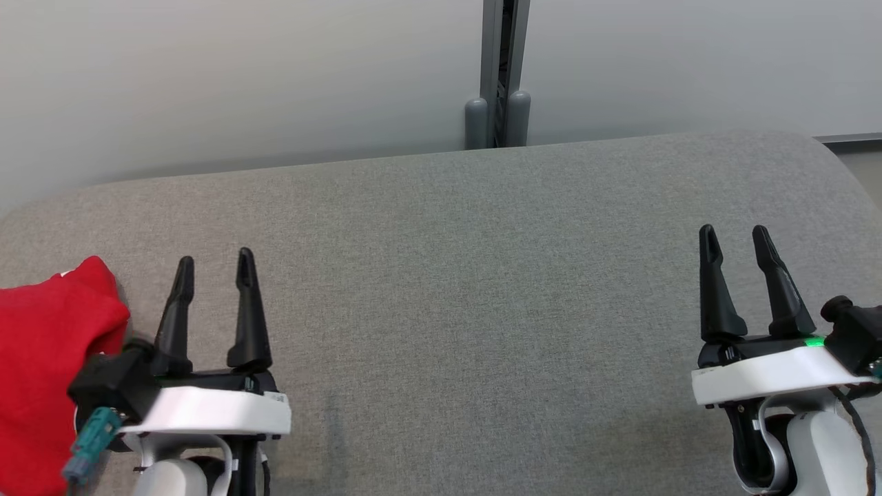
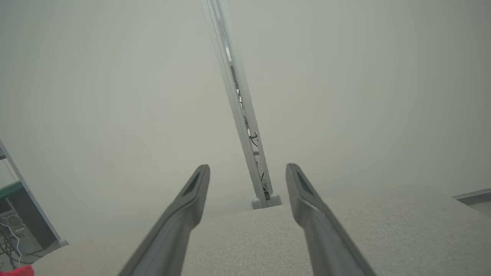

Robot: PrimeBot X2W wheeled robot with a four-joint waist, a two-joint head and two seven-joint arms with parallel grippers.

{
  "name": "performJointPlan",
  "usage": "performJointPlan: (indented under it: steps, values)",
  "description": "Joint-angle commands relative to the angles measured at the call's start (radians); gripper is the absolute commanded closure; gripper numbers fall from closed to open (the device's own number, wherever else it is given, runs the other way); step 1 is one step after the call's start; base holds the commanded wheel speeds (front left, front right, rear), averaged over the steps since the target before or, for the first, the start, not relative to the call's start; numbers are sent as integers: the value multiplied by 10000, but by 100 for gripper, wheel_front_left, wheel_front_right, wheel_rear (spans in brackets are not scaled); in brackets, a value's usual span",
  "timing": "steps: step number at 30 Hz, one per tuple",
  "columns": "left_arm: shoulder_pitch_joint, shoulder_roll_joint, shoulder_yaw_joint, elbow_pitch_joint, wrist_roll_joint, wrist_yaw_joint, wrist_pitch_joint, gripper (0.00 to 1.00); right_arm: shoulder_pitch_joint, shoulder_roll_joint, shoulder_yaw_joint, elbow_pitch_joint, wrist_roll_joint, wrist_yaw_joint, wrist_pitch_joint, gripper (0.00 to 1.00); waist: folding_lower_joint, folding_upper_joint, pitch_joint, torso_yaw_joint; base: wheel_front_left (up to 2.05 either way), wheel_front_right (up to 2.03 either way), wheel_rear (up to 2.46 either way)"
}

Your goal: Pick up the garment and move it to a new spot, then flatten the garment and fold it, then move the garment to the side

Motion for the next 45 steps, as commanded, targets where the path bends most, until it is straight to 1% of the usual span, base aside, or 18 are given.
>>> performJointPlan:
  steps: [1, 4, 8, 15, 17, 20, 25, 31, 36, 45]
  values:
    - [-18, 81, -253, 31, 597, 168, -109, 0, -47, -117, 7, -9, -332, 16, -117, 0, 0, 0, 12, -3, 0, 0, 0]
    - [-2, 165, -657, 230, 1159, 407, -215, 0, 7, -128, 54, 146, -595, 16, -155, 0, 0, 0, 23, 1, 0, 0, 0]
    - [23, 411, -1297, 623, 1736, 661, -338, 0, 42, -138, 59, 443, -902, 17, -210, 0, 0, 0, 25, 12, 0, 0, 0]
    - [-28, 512, -1873, 1066, 2095, 1208, -555, 0, 115, -105, -19, 1247, -1054, 18, -293, 0, 0, 0, 30, 37, 0, 0, 0]
    - [-11, 493, -1930, 1157, 2129, 1337, -622, 0, 100, -91, 122, 1369, -935, 18, -313, 0, 0, 0, 36, 48, 0, 0, 0]
    - [14, 441, -1976, 1272, 2175, 1471, -709, 0, 104, -104, 94, 1416, -1092, 19, -343, 0, 0, 0, 54, 59, 0, 0, 0]
    - [52, 361, -1996, 1348, 2240, 1473, -822, 0, 116, -91, 3, 1529, -1203, 20, -394, 0, 0, 0, 75, 92, 0, 0, 0]
    - [98, 252, -1940, 1442, 2319, 1259, -983, 0, 177, -73, -193, 1665, -1133, 21, -452, 0, 0, 0, 88, 122, 0, 0, 0]
    - [197, 169, -1816, 1442, 2480, 1142, -1109, 0, 241, -71, -214, 1664, -1474, 22, -515, 0, 0, 0, 106, 111, 0, 0, 0]
    - [275, 104, -1837, 1351, 2778, 1115, -1336, 0, 318, -75, -316, 1656, -1859, 22, -607, 0, 0, 0, 150, 70, 0, 0, 0]
